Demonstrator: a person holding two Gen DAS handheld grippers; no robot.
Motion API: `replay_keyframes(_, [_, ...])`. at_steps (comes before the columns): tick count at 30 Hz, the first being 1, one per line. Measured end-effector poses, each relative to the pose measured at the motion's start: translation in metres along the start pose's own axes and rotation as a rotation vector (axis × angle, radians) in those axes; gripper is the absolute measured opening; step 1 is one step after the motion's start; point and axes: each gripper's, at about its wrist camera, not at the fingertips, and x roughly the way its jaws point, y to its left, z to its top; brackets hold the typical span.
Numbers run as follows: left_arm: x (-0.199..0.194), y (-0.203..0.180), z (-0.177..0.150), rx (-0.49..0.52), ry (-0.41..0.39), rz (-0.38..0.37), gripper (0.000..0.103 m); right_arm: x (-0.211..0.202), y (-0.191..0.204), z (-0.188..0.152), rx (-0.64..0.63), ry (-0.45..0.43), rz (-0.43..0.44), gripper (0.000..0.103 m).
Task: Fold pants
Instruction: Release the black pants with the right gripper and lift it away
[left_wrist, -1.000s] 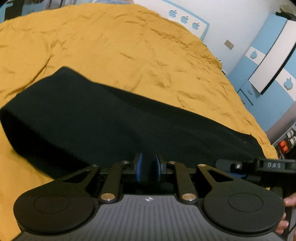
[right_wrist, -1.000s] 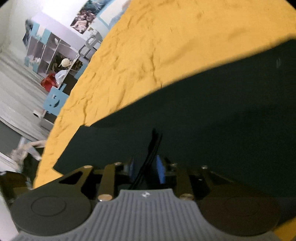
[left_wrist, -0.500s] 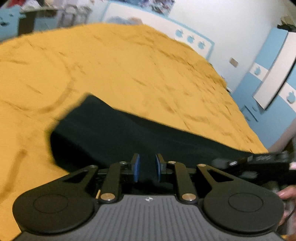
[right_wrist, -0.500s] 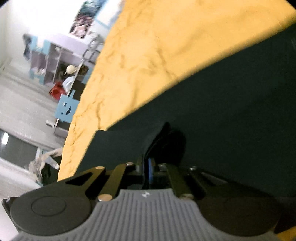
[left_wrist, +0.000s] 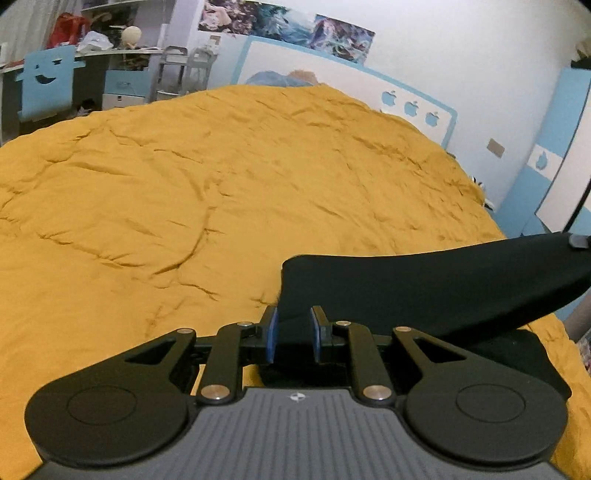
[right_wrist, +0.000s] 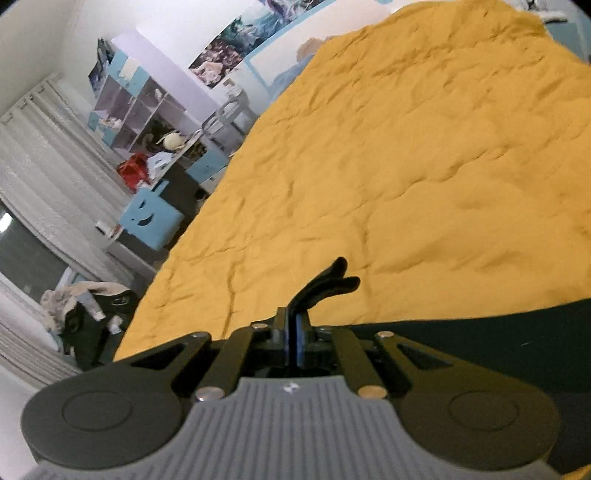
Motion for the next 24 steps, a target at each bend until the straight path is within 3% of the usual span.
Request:
replay_keyframes(8, [0.038,-0.024,0.0,0.028,0.079,-0.019,0.02,-0.058,-0.108,-0.003,0.103,-0.008,-0.138,0.0])
replay_keyframes(15, [0.08,-0.047,-0.017,0.066,0.181,-0.001,0.02,-0.04,-0.21,-0.039,0.245,0.051,-0.225,0.0])
replay_keyframes(20, [0.087,-0.044,-0.024,0.042,0.195,0.011,0.02,-0.024,-0.219,-0.047,0.228,0.045,-0.236,0.0])
replay_keyframes(24, [0.08,-0.039,-0.016,0.005,0.167,-0.002,0.02,-0.036,-0.198,-0.038,0.184,-0.013,-0.15,0.0])
